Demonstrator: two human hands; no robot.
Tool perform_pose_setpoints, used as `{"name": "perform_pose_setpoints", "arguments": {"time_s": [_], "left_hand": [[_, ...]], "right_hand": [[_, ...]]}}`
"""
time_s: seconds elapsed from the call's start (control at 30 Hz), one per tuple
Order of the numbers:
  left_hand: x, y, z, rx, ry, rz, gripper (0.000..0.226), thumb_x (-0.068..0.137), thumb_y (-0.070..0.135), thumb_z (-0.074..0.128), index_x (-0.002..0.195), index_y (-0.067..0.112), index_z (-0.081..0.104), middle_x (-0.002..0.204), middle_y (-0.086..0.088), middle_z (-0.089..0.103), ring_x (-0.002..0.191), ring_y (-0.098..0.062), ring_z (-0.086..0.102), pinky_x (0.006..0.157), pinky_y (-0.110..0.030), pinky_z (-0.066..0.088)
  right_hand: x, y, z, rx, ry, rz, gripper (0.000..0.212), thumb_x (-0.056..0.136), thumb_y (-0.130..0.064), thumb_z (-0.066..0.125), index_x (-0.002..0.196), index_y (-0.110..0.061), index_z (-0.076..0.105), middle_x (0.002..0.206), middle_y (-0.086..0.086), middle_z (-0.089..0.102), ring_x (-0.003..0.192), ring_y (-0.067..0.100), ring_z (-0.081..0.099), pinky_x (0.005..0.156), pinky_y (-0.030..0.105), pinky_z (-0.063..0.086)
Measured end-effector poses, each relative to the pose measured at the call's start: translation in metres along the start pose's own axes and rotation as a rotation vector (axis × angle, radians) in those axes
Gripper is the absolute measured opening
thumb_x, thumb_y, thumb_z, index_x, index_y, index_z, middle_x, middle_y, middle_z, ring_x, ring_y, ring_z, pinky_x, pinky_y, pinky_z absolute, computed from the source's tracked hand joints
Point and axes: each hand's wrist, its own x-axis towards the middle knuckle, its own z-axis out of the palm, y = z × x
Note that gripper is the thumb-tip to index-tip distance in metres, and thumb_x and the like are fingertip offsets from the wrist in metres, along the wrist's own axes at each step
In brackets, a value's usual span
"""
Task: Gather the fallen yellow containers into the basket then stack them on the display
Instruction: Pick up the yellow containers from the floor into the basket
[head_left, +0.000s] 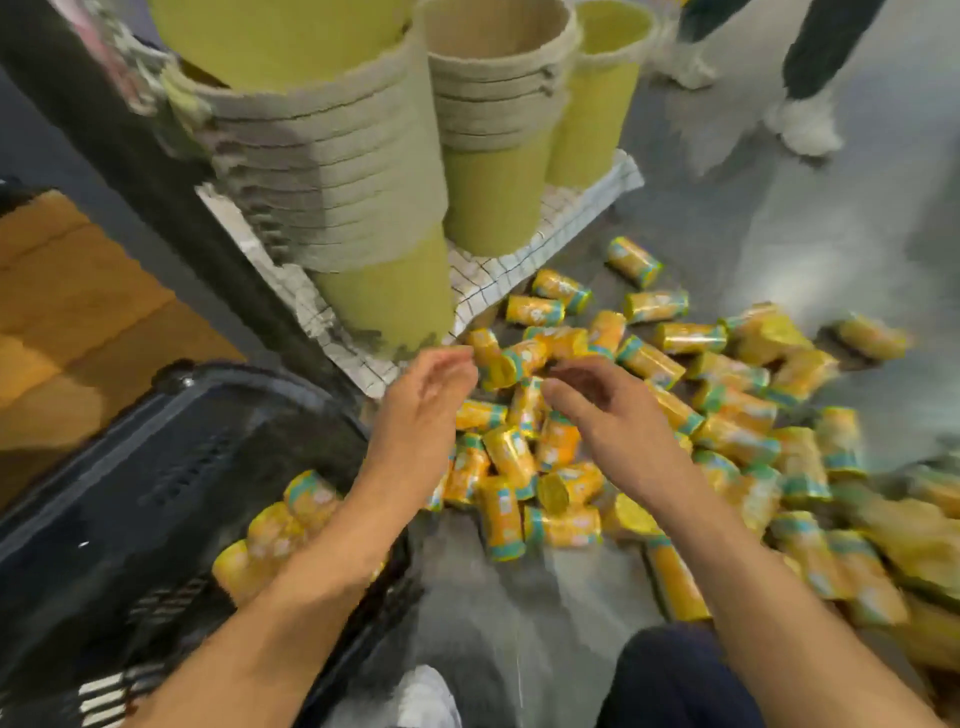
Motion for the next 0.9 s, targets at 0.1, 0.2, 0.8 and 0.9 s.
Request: {"name": "perform_pose_setpoints", "arguments": {"time_s": [0.1, 0.2, 0.8, 0.9], "left_hand": [[-0.001, -0.013, 0.068, 0.035, -0.159, 0.025, 0.019, 0.095, 0.028, 0.066, 0.113, 0.022, 0.071, 0.106, 0.012, 0.075, 0.098, -0.001, 0.067, 0.095, -0.034, 0.052], [-0.006, -0.033, 0.127, 0.086, -0.292, 0.047, 0.014, 0.099, 0.024, 0.066, 0.112, 0.024, 0.069, 0.097, 0.017, 0.073, 0.087, 0.011, 0.063, 0.08, -0.012, 0.046], [0.051, -0.246, 0.221, 1.539, -0.621, 0.218, 0.064, 0.094, 0.057, 0.059, 0.136, 0.011, 0.048, 0.137, -0.015, 0.054, 0.131, -0.036, 0.048, 0.1, -0.047, 0.045], [0.06, -0.262, 0.225, 1.632, -0.643, 0.262, 0.07, 0.09, 0.058, 0.067, 0.138, 0.01, 0.046, 0.139, -0.013, 0.052, 0.134, -0.034, 0.047, 0.104, -0.045, 0.046]], "right_hand": [[-0.011, 0.057, -0.055, -0.001, 0.13, 0.108, 0.044, 0.084, -0.06, 0.068, 0.109, -0.024, 0.07, 0.104, -0.009, 0.074, 0.102, 0.01, 0.069, 0.097, 0.045, 0.054], [-0.033, 0.116, -0.102, -0.011, 0.227, 0.221, 0.033, 0.09, -0.051, 0.072, 0.11, -0.024, 0.069, 0.104, -0.008, 0.073, 0.1, 0.009, 0.068, 0.094, 0.044, 0.055], [-0.076, 0.354, -0.046, -0.379, 0.118, 0.708, 0.079, 0.078, -0.059, 0.076, 0.138, -0.016, 0.047, 0.132, 0.009, 0.057, 0.117, 0.03, 0.057, 0.096, 0.045, 0.051], [-0.067, 0.362, -0.025, -0.665, 0.116, 0.666, 0.089, 0.084, -0.061, 0.073, 0.148, -0.01, 0.038, 0.143, 0.013, 0.045, 0.129, 0.032, 0.045, 0.105, 0.041, 0.043]]}}
